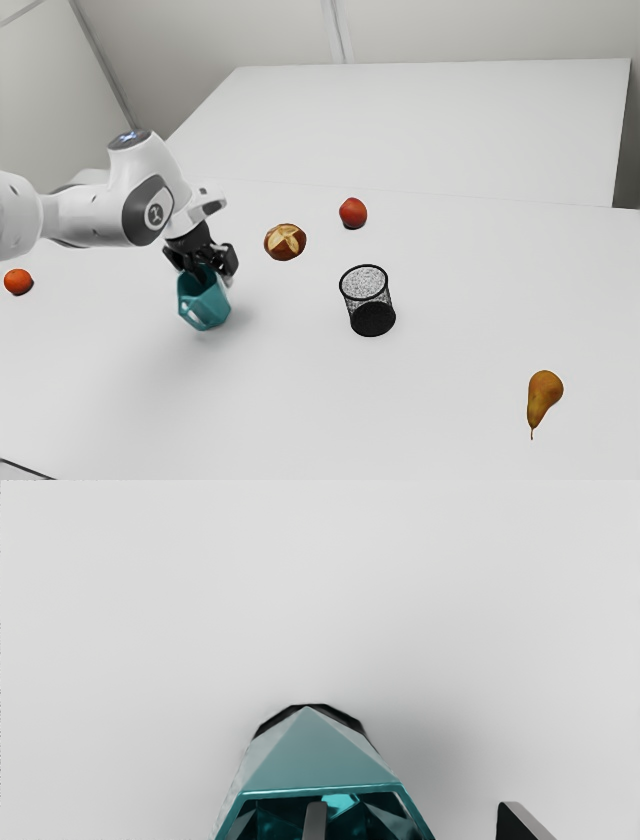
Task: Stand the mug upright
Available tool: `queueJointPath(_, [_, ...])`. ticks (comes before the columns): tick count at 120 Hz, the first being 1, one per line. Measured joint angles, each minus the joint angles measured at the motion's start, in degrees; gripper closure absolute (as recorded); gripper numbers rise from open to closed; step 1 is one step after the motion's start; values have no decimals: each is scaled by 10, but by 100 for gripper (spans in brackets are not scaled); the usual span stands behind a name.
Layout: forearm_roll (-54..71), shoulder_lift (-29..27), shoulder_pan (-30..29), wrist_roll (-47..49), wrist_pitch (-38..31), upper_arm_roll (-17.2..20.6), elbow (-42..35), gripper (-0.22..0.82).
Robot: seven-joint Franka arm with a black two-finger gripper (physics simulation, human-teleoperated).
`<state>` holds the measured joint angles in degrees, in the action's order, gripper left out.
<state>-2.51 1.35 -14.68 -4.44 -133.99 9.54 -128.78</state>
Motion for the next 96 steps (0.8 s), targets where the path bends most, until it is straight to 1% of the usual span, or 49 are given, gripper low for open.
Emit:
queueJointPath(14, [-1, -13, -1, 7, 4, 5, 2, 16])
queueJointPath(23, [-2, -21, 0, 9, 15, 6, 16, 11])
queueJointPath(31, [-4, -22, -3, 11, 34, 11, 44, 8])
queueJointPath(60, [-8, -10, 5, 13, 155, 12, 211, 3])
queueJointPath(81, [-4, 47, 7, 13, 239, 12, 343, 1])
queueJointPath(96, [-2, 70, -3, 13, 295, 12, 413, 1])
